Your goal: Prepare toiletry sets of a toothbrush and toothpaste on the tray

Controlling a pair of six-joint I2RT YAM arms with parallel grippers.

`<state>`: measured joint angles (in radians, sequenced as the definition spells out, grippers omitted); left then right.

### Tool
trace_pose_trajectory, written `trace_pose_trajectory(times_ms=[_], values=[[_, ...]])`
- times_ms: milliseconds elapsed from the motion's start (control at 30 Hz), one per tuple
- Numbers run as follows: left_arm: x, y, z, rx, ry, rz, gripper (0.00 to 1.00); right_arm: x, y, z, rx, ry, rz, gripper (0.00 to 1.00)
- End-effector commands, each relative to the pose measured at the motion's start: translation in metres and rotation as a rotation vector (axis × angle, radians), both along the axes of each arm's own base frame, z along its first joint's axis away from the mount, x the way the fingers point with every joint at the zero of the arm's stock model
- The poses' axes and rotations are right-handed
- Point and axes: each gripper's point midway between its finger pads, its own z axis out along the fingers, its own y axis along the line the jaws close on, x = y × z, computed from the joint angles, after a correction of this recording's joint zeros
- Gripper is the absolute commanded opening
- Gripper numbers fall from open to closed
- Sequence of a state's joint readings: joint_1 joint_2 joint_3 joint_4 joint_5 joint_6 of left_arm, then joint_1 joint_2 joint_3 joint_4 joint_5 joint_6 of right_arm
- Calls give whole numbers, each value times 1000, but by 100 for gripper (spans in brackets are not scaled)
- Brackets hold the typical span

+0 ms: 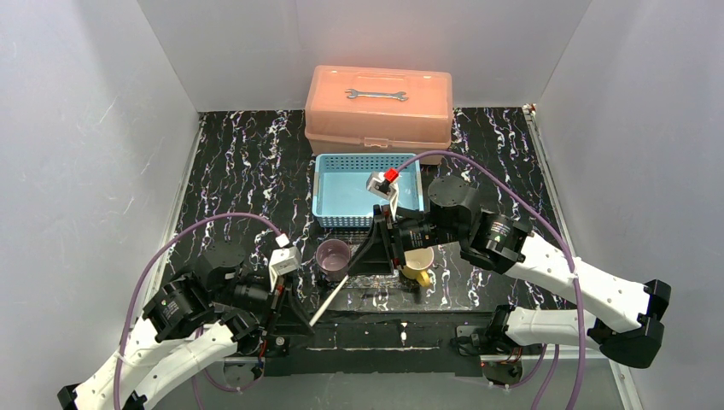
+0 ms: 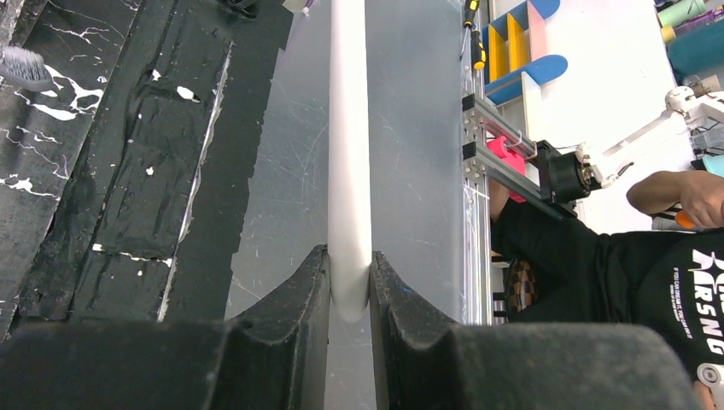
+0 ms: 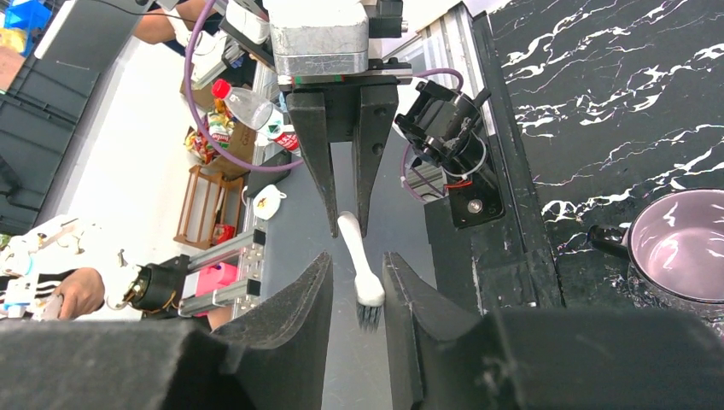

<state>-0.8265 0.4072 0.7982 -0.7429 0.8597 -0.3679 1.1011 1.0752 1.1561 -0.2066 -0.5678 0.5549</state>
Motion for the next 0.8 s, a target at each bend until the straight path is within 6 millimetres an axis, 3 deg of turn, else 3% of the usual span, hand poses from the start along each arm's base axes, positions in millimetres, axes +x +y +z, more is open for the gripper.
trace_pose_trajectory(times_ms=[0, 267, 600, 767], values=[[-2, 2, 9, -10, -19, -10, 0, -5, -1, 18, 56, -15, 23, 35], [-1, 1, 9, -6, -20, -10, 0, -6, -3, 13, 48, -9, 23, 31], [2, 1, 6, 5, -20, 9, 0, -8, -4, 11, 57, -5, 35, 1], [11, 0, 3, 19, -37, 60, 34, -6, -5, 10, 50, -4, 19, 1]])
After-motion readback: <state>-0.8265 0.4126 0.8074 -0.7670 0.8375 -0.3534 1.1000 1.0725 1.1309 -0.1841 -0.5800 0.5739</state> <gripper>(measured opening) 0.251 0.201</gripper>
